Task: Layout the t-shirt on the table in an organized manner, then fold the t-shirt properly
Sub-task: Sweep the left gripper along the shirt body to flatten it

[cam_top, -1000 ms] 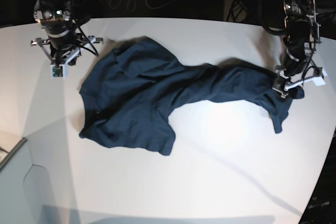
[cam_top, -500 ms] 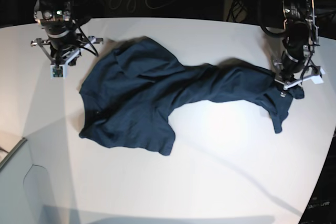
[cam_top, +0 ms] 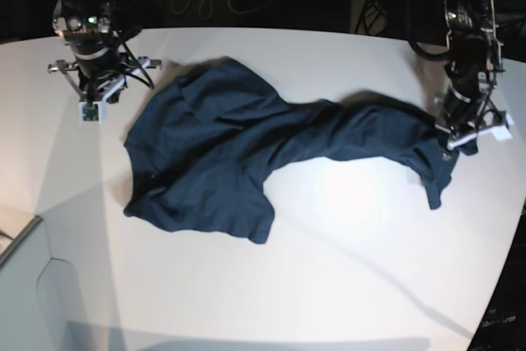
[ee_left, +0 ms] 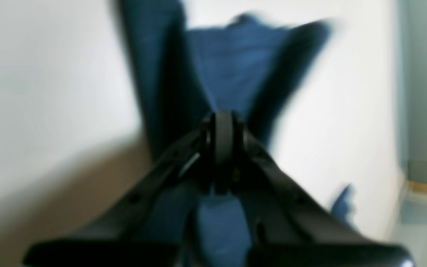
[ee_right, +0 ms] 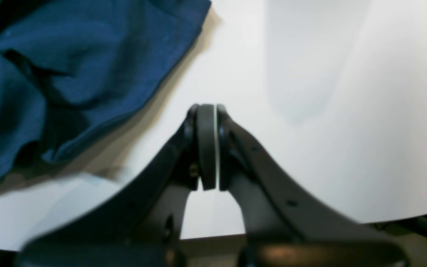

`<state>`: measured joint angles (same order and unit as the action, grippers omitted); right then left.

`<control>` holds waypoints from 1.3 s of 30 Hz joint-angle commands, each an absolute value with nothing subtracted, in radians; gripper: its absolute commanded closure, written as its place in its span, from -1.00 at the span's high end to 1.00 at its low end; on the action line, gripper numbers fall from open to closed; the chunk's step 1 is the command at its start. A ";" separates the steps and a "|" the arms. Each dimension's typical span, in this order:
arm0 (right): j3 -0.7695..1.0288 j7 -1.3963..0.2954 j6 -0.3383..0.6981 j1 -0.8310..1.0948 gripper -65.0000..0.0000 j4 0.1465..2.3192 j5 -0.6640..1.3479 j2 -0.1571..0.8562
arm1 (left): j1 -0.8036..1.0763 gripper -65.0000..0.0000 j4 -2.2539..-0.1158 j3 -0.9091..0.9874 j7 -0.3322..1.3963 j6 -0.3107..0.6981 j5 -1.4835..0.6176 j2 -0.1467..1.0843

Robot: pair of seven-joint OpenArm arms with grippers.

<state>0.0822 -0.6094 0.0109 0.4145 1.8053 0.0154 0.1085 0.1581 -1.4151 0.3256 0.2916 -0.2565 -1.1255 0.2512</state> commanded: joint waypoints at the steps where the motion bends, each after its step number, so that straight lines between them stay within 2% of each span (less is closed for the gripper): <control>1: 0.085 -0.591 0.007 0.412 -1.00 1.819 0.010 0.117 | 0.143 -0.99 -1.480 0.331 0.280 -0.257 -1.150 0.263; 6: 0.087 -0.591 0.007 0.417 -1.00 1.819 0.008 0.117 | 0.087 -0.99 -1.669 0.314 0.282 -0.263 -1.141 0.263; 14: 0.087 -0.596 0.007 0.418 -1.00 1.804 0.008 0.117 | -0.151 -0.99 -1.712 0.170 0.282 -0.263 -1.138 0.271; 20: 0.087 -0.596 0.007 0.438 -1.00 1.805 0.007 0.116 | -0.381 -0.99 -1.512 0.030 0.277 -0.263 -1.138 0.262; 26: 0.087 -0.598 0.007 0.441 -1.00 1.810 0.007 0.114 | -0.588 -0.96 -1.066 -0.051 0.280 -0.260 -1.139 0.179; 28: 0.087 -0.598 0.007 0.453 -1.00 1.811 0.007 0.113 | -0.639 -0.83 -0.929 -0.051 0.280 -0.259 -1.139 0.159; 29: 0.084 -0.598 0.007 0.458 -1.00 1.814 0.008 0.113 | -0.661 -0.69 -0.862 -0.051 0.280 -0.260 -1.139 0.151; 33: 0.085 -0.590 0.007 0.463 -1.00 1.814 0.008 0.088 | -0.687 0.03 -0.748 -0.051 0.280 -0.254 -1.139 0.145; 34: 0.085 -0.590 0.007 0.463 -1.00 1.813 0.008 0.087 | -0.682 0.15 -0.750 -0.051 0.277 -0.254 -1.139 0.153; 39: 0.082 -0.590 0.007 0.460 -1.00 1.813 0.008 0.085 | -0.616 0.19 -0.809 -0.044 0.277 -0.252 -1.145 0.223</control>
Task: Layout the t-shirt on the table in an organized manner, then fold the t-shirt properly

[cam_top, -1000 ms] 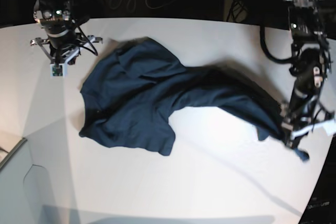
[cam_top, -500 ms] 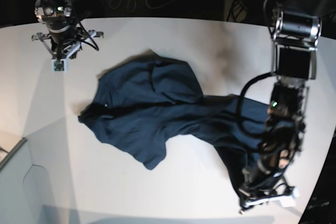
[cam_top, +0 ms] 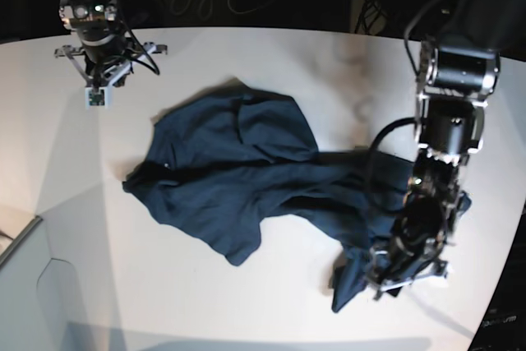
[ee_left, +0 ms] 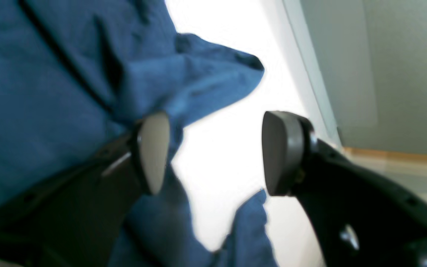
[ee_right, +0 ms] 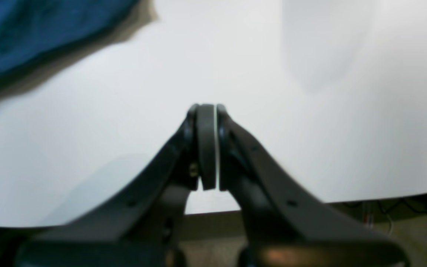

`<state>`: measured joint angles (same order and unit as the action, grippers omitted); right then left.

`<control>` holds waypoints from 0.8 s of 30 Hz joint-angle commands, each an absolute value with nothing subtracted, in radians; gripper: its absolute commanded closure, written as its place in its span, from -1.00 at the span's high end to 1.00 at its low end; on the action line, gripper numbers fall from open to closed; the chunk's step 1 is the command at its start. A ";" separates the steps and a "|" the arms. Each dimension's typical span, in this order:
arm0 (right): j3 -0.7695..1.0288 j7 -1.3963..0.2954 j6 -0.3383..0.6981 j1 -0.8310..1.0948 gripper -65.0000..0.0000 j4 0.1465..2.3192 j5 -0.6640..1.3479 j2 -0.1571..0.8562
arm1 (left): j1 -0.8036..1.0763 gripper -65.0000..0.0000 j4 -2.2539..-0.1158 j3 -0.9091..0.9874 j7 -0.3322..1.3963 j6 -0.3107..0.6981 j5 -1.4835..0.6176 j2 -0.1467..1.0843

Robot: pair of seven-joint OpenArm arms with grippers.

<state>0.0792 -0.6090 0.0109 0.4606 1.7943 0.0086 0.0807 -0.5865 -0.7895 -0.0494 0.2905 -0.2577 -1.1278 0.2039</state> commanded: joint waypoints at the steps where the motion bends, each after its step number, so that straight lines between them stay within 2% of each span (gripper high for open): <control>1: 0.082 -0.590 0.007 0.458 -1.00 1.813 0.008 0.085 | -0.584 0.19 -0.840 -0.042 0.274 -0.252 -1.147 0.246; 6: 0.082 -0.588 0.007 0.455 -1.00 1.813 0.008 0.085 | -0.423 0.20 -0.975 -0.001 0.272 -0.254 -1.147 0.377; 12: 0.081 -0.588 0.007 0.433 -1.00 1.813 0.008 0.085 | -0.289 0.21 -0.958 0.203 0.274 -0.254 -1.138 0.398; 20: 0.079 -0.588 0.007 0.409 -1.00 1.813 0.012 0.073 | -0.332 0.21 -0.774 0.216 0.272 -0.252 -1.138 0.390; 24: 0.079 -0.588 0.007 0.407 -1.00 1.813 0.012 0.073 | -0.387 0.21 -0.694 0.222 0.272 -0.252 -1.061 0.363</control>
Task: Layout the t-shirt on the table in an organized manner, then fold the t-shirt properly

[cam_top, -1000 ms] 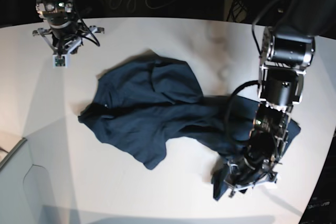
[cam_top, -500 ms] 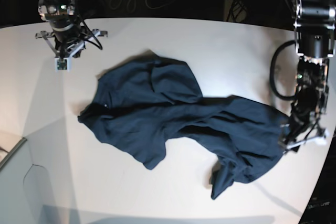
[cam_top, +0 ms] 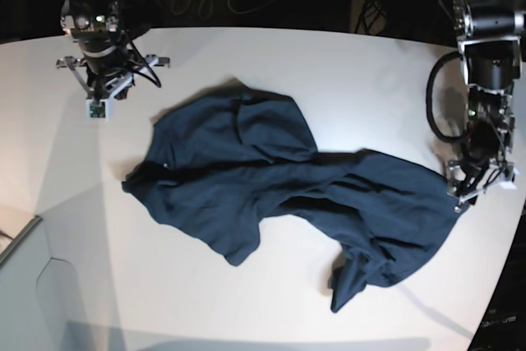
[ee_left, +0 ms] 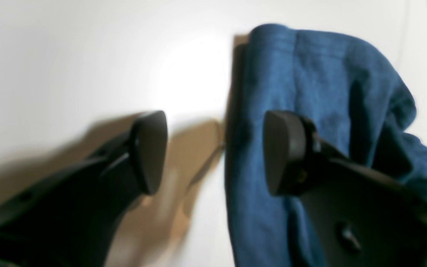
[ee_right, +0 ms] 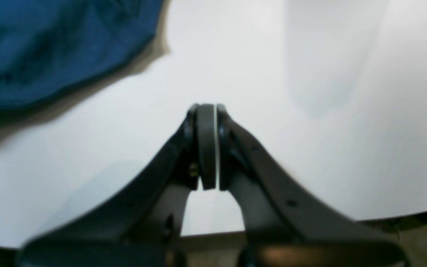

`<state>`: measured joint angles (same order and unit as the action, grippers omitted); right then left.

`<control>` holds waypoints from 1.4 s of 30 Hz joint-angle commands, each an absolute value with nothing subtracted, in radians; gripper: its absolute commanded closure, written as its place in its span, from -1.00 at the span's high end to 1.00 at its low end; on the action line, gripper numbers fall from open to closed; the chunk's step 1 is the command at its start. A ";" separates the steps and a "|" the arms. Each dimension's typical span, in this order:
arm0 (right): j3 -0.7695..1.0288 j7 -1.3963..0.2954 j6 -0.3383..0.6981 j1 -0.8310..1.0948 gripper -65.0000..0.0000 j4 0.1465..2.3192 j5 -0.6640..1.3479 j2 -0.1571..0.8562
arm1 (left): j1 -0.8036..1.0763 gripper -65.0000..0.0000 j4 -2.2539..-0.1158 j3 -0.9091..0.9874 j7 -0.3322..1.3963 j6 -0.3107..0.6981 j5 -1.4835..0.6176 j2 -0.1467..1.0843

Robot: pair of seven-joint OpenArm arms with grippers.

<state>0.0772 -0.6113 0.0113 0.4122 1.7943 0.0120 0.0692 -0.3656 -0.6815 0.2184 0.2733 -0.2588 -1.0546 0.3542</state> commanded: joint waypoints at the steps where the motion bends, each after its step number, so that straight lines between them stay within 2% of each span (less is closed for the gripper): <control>1: 0.079 -0.588 0.007 0.407 -1.00 1.813 0.012 0.073 | -0.397 0.21 -0.684 0.222 0.271 -0.252 -1.030 0.355; 8: 0.079 -0.588 0.007 0.409 -1.00 1.813 0.012 0.071 | -0.446 0.20 -0.680 0.223 0.271 -0.251 -0.839 0.289; 12: 0.002 -0.588 0.007 0.409 -1.00 1.813 0.012 0.077 | -0.464 0.14 -0.680 0.223 0.271 -0.251 -0.766 0.263; 21: -0.160 -0.598 0.007 0.312 -1.00 1.790 0.010 0.088 | -0.466 -0.94 -0.679 0.225 0.269 -0.251 -0.739 0.269; 22: -0.171 -0.598 0.007 0.300 -1.00 1.787 0.010 0.087 | -0.464 -1.00 -0.679 0.225 0.269 -0.251 -0.740 0.271; 27: -0.223 -0.598 0.007 0.189 -1.00 1.667 0.013 0.077 | -0.441 -1.00 -0.720 0.225 0.272 -0.251 -0.746 0.272; 34: -0.306 -0.588 0.007 0.067 -1.00 1.442 0.013 0.071 | -0.278 -0.99 -1.009 0.318 0.282 -0.254 -0.746 0.271; 38: -0.308 -0.587 0.007 0.065 -1.00 1.363 0.013 0.073 | -0.166 -1.00 -1.167 0.398 0.292 -0.259 -0.748 0.268; 42: -0.306 -0.587 0.007 0.116 -1.00 1.368 0.013 0.088 | -0.107 -1.00 -1.274 0.476 0.390 -0.255 -0.748 0.263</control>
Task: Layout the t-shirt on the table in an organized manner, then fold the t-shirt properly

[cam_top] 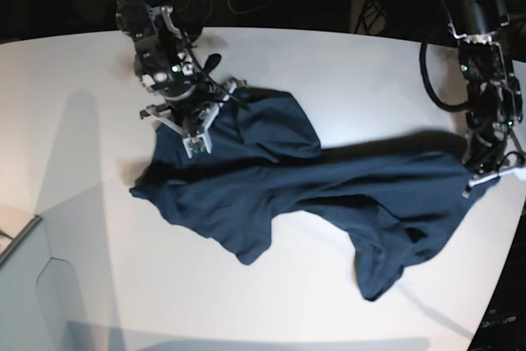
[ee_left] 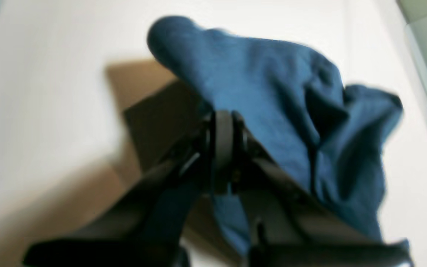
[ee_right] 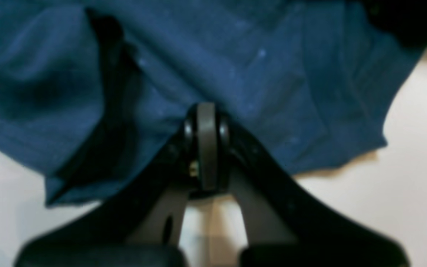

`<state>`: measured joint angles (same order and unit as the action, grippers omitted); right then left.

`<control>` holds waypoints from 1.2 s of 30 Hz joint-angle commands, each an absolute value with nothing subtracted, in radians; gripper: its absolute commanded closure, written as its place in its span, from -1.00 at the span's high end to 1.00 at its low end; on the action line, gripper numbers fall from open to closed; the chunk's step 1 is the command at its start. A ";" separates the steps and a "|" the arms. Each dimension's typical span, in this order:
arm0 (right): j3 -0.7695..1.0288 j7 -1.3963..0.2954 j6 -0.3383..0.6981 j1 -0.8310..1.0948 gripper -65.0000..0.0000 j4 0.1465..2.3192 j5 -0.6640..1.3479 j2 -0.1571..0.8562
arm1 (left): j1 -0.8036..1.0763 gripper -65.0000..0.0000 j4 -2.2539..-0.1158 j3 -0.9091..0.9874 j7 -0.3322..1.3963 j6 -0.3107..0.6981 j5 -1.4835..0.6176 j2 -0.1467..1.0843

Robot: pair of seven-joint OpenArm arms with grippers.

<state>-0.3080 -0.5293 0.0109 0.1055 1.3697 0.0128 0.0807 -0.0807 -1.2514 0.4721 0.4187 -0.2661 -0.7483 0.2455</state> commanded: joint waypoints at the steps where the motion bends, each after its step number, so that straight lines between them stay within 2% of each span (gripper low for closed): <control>1: -0.305 -0.587 0.007 0.133 -1.00 1.377 0.013 0.105 | -0.091 -1.00 -1.305 0.498 0.418 -0.255 -0.748 0.257; 9: -0.303 -0.504 0.007 0.306 -1.00 1.489 0.010 0.194 | -0.005 -1.00 -1.587 0.685 0.618 -0.252 -0.748 0.154; 14: -0.302 -0.475 0.007 0.371 -1.00 1.517 0.010 0.248 | -0.015 -1.00 -1.736 0.723 0.680 -0.252 -0.748 0.114; 21: -0.302 -0.475 0.007 0.372 -1.00 1.512 0.010 0.260 | -0.206 -1.00 -1.773 0.700 0.688 -0.254 -0.746 0.093; 26: -0.302 -0.475 0.005 0.371 -1.00 1.511 0.008 0.260 | -0.430 -1.00 -1.581 0.631 0.680 -0.254 -0.739 0.097; 31: -0.302 -0.479 0.004 0.374 -1.00 1.508 0.008 0.260 | -0.674 -1.00 -1.222 0.541 0.670 -0.252 -0.743 0.096; 36: -0.302 -0.481 0.004 0.374 -1.00 1.504 0.008 0.260 | -0.863 -1.00 -0.881 0.397 0.472 -0.252 -0.746 0.090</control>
<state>-0.3035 -0.3954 0.0071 0.3603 1.5185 0.0120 0.2516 -0.8242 -0.8597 0.3939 0.4858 -0.2623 -0.7414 0.0807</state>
